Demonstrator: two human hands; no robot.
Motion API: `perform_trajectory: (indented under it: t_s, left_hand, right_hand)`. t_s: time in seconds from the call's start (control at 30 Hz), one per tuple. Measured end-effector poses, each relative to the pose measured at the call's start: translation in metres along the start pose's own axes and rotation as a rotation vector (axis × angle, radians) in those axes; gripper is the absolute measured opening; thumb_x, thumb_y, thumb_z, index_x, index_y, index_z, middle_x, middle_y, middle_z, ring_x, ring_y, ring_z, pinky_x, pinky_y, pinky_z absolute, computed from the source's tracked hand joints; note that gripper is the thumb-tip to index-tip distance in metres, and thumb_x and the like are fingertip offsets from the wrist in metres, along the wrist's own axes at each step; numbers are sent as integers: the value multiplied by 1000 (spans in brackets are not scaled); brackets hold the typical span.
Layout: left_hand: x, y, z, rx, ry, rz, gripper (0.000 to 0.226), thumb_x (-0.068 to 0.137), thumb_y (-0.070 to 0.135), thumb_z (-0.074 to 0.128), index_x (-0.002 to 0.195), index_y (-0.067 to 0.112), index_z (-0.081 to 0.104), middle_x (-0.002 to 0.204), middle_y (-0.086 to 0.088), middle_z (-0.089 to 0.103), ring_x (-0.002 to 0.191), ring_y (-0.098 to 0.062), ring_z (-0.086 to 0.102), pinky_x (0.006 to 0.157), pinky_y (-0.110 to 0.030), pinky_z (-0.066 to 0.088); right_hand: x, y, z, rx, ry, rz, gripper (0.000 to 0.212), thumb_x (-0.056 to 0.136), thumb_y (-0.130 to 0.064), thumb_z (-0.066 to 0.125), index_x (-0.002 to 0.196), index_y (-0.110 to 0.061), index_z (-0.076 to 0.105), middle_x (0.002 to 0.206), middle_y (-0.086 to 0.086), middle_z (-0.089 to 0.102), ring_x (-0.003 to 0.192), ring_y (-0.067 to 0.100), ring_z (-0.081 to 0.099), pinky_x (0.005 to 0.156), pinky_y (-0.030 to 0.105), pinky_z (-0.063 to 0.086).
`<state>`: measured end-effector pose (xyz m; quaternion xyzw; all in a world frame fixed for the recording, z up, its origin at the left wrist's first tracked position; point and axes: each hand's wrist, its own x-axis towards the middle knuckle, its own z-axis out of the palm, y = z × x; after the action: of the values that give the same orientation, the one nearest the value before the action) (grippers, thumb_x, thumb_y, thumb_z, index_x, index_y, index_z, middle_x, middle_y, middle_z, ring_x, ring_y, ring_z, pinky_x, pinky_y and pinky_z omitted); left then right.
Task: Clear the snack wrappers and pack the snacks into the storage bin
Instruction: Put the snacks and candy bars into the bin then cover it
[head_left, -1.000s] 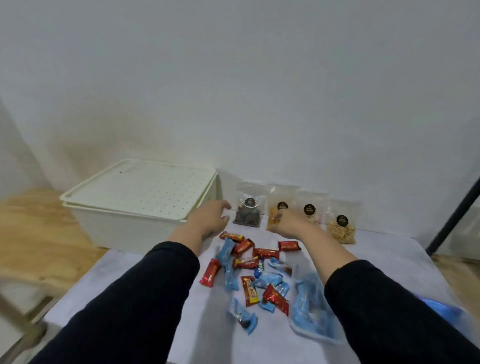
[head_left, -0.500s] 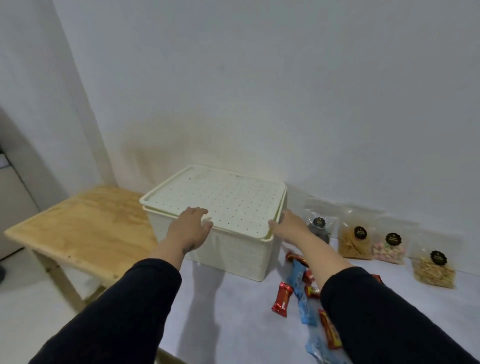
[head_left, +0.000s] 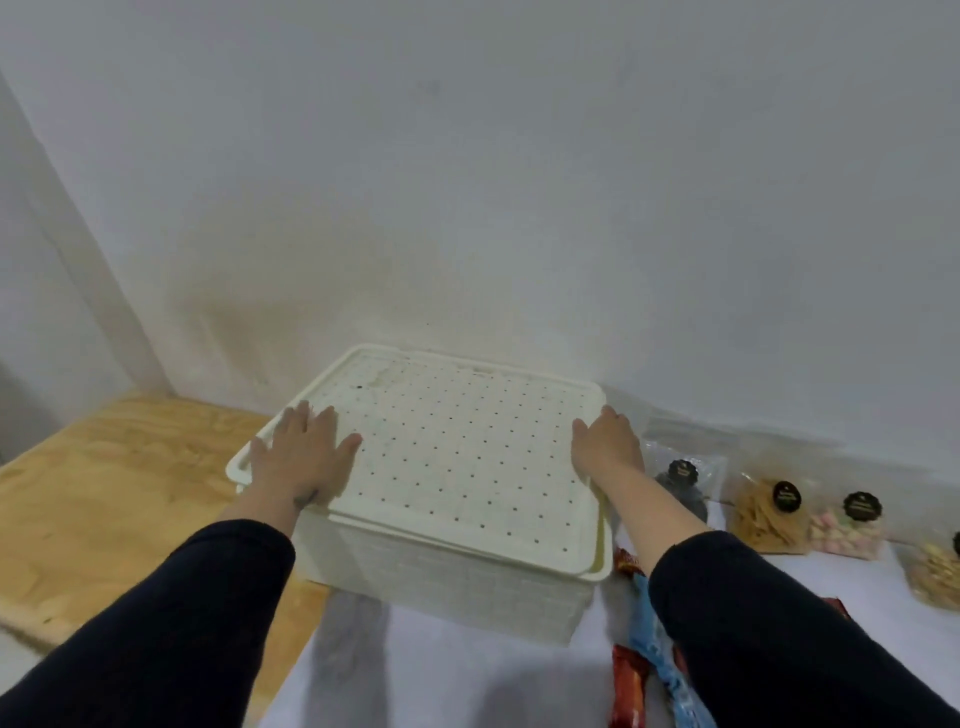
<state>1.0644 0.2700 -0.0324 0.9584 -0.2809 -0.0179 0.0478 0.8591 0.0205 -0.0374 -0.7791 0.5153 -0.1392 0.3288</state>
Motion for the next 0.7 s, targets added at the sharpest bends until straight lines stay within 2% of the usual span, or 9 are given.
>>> perform_trajectory:
  t_s: [0.13,0.23,0.3,0.37,0.47,0.6,0.7]
  left_hand:
    - [32,-15,2,-6,-20,9,79,89,68,18,150,19,11,161,-11,1,148,-28,2,115,-59,15]
    - [60,-23,-2,-62,-66,32,92,85,73,24,151,12,8,159,-15,8,146,-32,15,114,-54,26]
    - [79,-25,-3,-112,-100,68,98,84,74,29,151,7,5,156,-19,17,141,-35,27,111,-50,32]
    - [95,-26,-4,-157,-104,105,101,83,74,34,149,2,9,149,-21,30,132,-36,39,106,-47,39]
    - [110,-27,-4,-184,-76,133,102,79,77,37,145,1,21,138,-21,41,117,-36,51,95,-44,48]
    - [116,-28,-7,-176,-67,141,106,73,84,36,142,4,27,133,-19,45,107,-34,56,86,-44,52]
    - [117,-30,-21,-201,-17,128,108,71,85,37,144,6,25,136,-18,41,106,-36,57,78,-42,53]
  right_hand:
    - [9,1,8,-25,110,18,43,101,-24,30,141,-8,38,143,11,44,126,32,47,102,43,43]
    - [12,-1,13,-21,140,58,40,101,-21,28,135,-8,44,137,12,50,119,32,52,94,40,45]
    - [13,-2,14,-13,139,61,39,100,-18,28,134,-6,44,137,14,50,120,32,51,96,39,43]
    - [13,-5,13,-30,134,58,38,101,-14,29,135,-4,43,139,16,47,123,32,48,100,38,40]
    - [13,-9,12,-70,152,64,29,99,-8,32,120,0,50,128,20,55,110,32,52,83,33,39]
    - [5,-22,11,-92,193,94,27,97,-2,32,114,2,52,121,20,58,105,32,53,79,30,37]
    - [-4,-43,-2,-69,265,69,23,96,1,32,110,-1,51,120,20,57,111,34,53,79,29,37]
